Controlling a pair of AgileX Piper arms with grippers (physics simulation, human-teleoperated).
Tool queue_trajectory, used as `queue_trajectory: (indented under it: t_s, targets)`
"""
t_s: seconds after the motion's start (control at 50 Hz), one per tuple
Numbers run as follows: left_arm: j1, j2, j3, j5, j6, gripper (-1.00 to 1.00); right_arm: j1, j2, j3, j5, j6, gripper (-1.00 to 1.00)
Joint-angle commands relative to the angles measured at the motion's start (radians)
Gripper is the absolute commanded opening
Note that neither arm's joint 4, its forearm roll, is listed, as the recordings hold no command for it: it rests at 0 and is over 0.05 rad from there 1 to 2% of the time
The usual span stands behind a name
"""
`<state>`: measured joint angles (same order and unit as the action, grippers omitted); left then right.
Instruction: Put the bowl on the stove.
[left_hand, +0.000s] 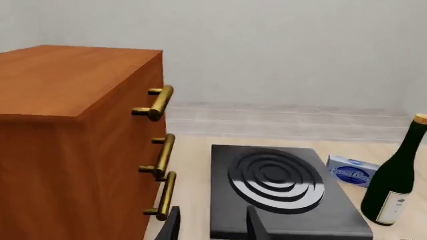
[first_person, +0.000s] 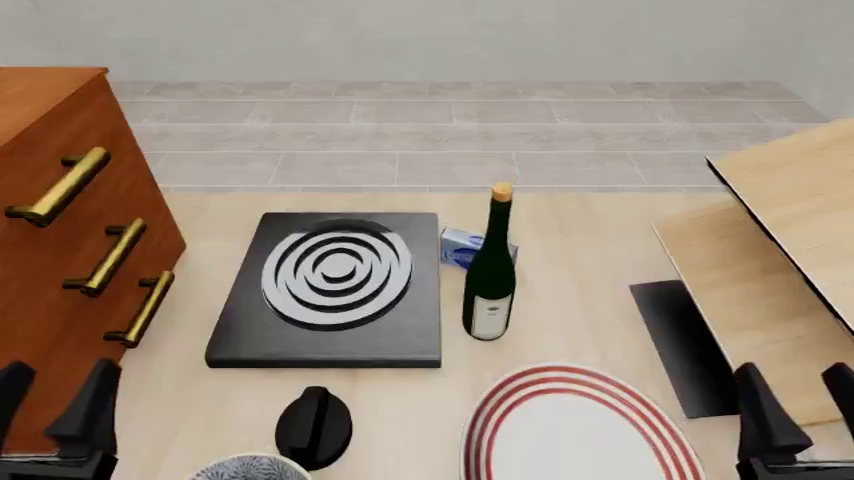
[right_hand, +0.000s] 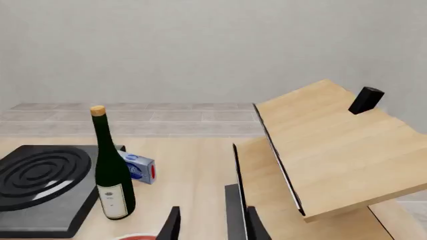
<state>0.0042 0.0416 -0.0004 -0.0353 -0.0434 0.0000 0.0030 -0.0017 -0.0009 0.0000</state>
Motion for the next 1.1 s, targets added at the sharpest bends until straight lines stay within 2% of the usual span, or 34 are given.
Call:
queue_trajectory:
  t_s: [0.02,0.14,0.34,0.36,0.46,0.52,0.58,0.62,0.64,0.66,0.82,0.84,0.9,0.94,0.96,1.1]
  targets:
    - [0.017,0.082,0.0,-0.062,0.06,1.0,0.0,0.004,-0.003,-0.001,0.0,1.0]
    - [0.032,0.083,0.0,-0.069,0.074,1.0,0.0,0.004,-0.003,-0.001,0.0,1.0]
    - [0.003,0.062,-0.002,-0.023,0.091,1.0,0.0,0.004,-0.003,-0.001,0.0,1.0]
    - [0.001,0.055,-0.011,-0.005,0.091,1.0,0.0,0.004,-0.003,-0.001,0.0,1.0]
    - [-0.078,-0.005,-0.149,0.232,0.074,1.0,0.0,0.004,-0.003,-0.001,0.0,1.0]
    - [-0.077,-0.004,-0.242,0.337,0.023,1.0,0.0,0.004,-0.003,-0.001,0.0,1.0]
    - [-0.116,0.017,-0.328,0.458,-0.003,1.0,0.0,0.004,-0.003,-0.001,0.0,1.0]
    - [-0.131,0.008,-0.341,0.482,0.018,1.0,0.0,0.004,-0.003,-0.001,0.0,1.0]
    - [-0.138,0.016,-0.356,0.507,0.005,1.0,0.0,0.004,-0.003,-0.001,0.0,1.0]
    - [-0.164,0.018,-0.396,0.56,0.014,1.0,0.0,0.004,-0.003,-0.001,0.0,1.0]
    - [-0.198,0.046,-0.548,0.721,0.044,1.0,0.0,0.004,-0.003,-0.001,0.0,1.0]
    - [-0.203,0.048,-0.572,0.748,0.064,1.0,0.0,0.004,-0.003,-0.001,0.0,1.0]
    - [-0.24,0.059,-0.594,0.802,0.086,1.0,0.0,0.004,-0.003,-0.001,0.0,1.0]
    - [-0.187,0.063,-0.616,0.825,0.055,1.0,0.0,0.004,-0.003,-0.001,0.0,1.0]
    - [-0.225,0.07,-0.616,0.836,0.069,1.0,0.0,0.004,-0.003,-0.001,0.0,1.0]
    - [-0.206,0.058,-0.669,0.936,0.084,1.0,0.0,0.004,-0.003,-0.001,0.0,1.0]
